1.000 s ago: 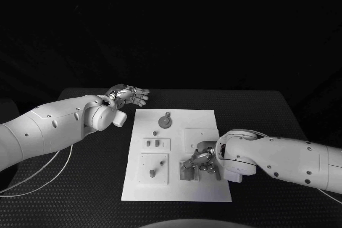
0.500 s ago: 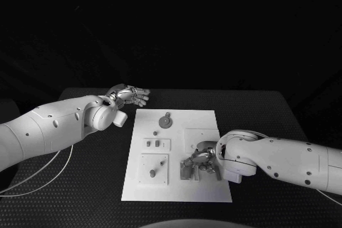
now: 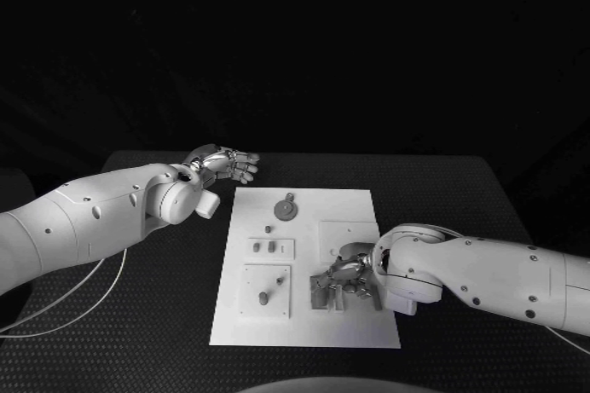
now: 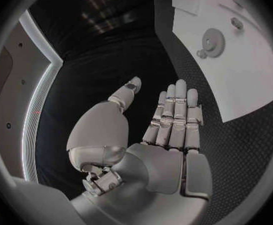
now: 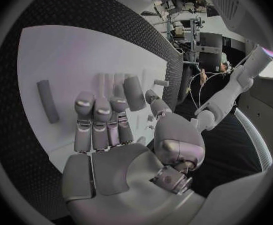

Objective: Assemble the parts on the task board

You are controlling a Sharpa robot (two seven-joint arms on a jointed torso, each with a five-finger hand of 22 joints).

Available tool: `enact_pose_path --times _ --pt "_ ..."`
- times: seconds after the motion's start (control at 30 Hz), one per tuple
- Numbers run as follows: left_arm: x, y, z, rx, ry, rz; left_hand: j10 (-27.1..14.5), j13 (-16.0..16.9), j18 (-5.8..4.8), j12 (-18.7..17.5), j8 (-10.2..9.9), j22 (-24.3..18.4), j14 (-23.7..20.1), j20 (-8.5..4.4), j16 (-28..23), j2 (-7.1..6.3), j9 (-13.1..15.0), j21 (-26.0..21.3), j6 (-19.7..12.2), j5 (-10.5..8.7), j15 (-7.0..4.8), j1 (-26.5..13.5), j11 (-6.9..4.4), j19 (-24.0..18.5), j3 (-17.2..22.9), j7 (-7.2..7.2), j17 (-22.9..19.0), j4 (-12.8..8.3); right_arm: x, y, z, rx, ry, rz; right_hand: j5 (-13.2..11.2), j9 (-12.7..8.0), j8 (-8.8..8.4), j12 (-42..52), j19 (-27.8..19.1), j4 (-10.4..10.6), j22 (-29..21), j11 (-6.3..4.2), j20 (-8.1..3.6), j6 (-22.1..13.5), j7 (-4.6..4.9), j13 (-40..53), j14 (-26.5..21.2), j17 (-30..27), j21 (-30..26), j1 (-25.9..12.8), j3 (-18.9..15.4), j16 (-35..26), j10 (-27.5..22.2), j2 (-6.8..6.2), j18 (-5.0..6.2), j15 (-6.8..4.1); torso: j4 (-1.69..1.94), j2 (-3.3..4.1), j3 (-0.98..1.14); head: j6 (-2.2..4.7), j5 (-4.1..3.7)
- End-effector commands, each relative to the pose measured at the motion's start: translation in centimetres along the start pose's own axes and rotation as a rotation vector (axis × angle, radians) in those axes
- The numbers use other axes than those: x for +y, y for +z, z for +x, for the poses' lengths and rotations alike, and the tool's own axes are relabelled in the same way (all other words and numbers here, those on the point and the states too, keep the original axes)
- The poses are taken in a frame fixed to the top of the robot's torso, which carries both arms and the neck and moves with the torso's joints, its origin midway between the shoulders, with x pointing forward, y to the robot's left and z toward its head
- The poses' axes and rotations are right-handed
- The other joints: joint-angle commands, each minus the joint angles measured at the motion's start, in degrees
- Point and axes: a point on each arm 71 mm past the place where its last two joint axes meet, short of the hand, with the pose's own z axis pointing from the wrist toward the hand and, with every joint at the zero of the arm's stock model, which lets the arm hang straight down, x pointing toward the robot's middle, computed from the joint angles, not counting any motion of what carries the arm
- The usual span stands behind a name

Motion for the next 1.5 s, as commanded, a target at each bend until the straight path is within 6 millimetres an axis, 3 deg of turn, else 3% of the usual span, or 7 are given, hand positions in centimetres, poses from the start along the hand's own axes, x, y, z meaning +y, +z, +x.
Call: enact_pose_path --times 0.03,0.77,1.13,1.2,1.27,1.3,1.5 --pt "-0.1 0.0 0.2 0.019 0.001 0.007 0.0 -0.1 0.90 0.0 0.4 0.1 0.4 -0.16 -0.4 0.31 -0.1 -0.4 -0.2 0.22 -0.08 -0.2 0.24 0.4 0.1 -0.29 0.1 0.0 0.1 0.2 0.3 0.004 -0.010 -0.010 -0.2 -0.1 -0.13 -0.2 -0.3 -0.3 -0.1 -0.09 -0.15 -0.4 -0.06 -0.1 -0.1 0.1 0.0 0.1 0.1 -0.3 -0.3 -0.50 4.13 -0.13 0.01 0.02 -0.01 -0.09 0.04" --pt "-0.1 0.0 0.1 0.014 0.001 0.007 0.0 -0.1 0.90 0.0 0.4 0.1 0.5 -0.16 -0.5 0.32 -0.1 -0.4 -0.2 0.20 -0.08 -0.2 0.25 0.4 0.1 -0.29 0.2 0.0 -0.6 -2.0 -0.5 -0.091 -0.029 -0.170 0.2 0.1 -0.78 -0.1 -0.1 -2.0 -0.7 0.23 -0.17 -1.4 0.29 -0.2 -0.1 0.3 -0.3 4.6 1.5 -0.9 -0.5 -3.45 4.13 0.08 -0.07 -0.03 0.01 0.22 0.27" --pt "-0.1 -0.1 -0.1 0.011 0.002 0.008 0.0 -0.1 0.90 0.0 0.4 0.2 0.5 -0.17 -0.5 0.30 -0.1 -0.4 -0.2 0.19 -0.08 -0.2 0.25 0.4 0.1 -0.28 0.2 -0.1 -0.5 -4.2 -3.0 -0.307 -0.267 -0.424 -0.1 0.4 -2.23 -0.1 -3.1 -2.2 -1.0 1.99 0.68 -4.9 1.99 0.1 -3.0 0.9 -1.5 21.5 2.3 -2.2 -3.9 -6.02 4.11 1.76 -0.05 -0.01 0.03 0.44 0.47" --pt "-0.1 -0.1 -0.1 0.011 0.002 0.008 0.0 -0.1 0.90 0.0 0.4 0.2 0.5 -0.17 -0.5 0.31 -0.1 -0.4 -0.2 0.19 -0.08 -0.2 0.25 0.4 0.1 -0.28 0.3 -0.1 0.0 -4.4 -3.1 -0.362 -0.366 -0.488 -1.1 0.4 -2.57 -0.5 -4.6 -2.3 -1.2 2.33 1.11 -5.7 2.24 -0.1 -4.4 0.9 -2.5 26.5 3.9 -2.8 -5.3 -6.01 4.09 2.22 -0.08 0.00 0.07 0.45 0.60" --pt "-0.1 -0.1 -0.1 0.009 0.002 0.008 0.0 -0.1 0.90 0.0 0.4 0.2 0.5 -0.17 -0.5 0.31 -0.1 -0.4 -0.2 0.20 -0.08 -0.2 0.25 0.4 0.1 -0.27 0.3 -0.1 0.6 -4.7 -3.2 -0.422 -0.480 -0.557 -10.5 0.4 -2.89 -0.8 -5.6 -0.6 -1.9 2.66 2.55 -6.3 2.71 -0.3 -5.9 0.8 -3.8 33.6 13.0 -3.4 -6.7 -10.02 3.63 2.73 -0.08 -0.01 0.08 0.40 0.70" --pt "-0.1 0.0 -0.1 0.009 0.002 0.008 0.0 -0.1 0.90 0.0 0.4 0.2 0.5 -0.17 -0.5 0.32 -0.1 -0.4 -0.2 0.20 -0.08 -0.2 0.25 0.4 0.1 -0.27 0.3 -0.1 0.8 -4.7 -3.1 -0.437 -0.524 -0.576 -11.2 0.4 -3.01 -0.5 -5.5 1.0 -2.0 2.70 3.54 -6.7 2.60 -0.4 -6.3 0.9 -3.9 34.4 20.0 -3.4 -7.1 -12.84 3.64 3.11 -0.11 -0.03 0.10 0.46 0.78" --pt "-0.1 0.0 -0.1 0.013 0.001 0.008 0.0 -0.1 0.91 0.0 0.4 0.2 0.5 -0.17 -0.5 0.33 -0.1 -0.4 -0.2 0.20 -0.08 -0.2 0.25 0.4 0.1 -0.27 0.3 -0.1 2.4 -4.8 -2.7 -0.507 -0.670 -0.659 -11.3 0.2 -4.23 -2.2 -9.1 -1.1 -2.3 1.27 5.73 -10.9 0.23 -2.7 -10.0 -0.2 -6.0 35.0 25.0 -5.7 -11.1 -13.79 4.09 2.89 -0.13 -0.03 0.10 0.50 0.95"
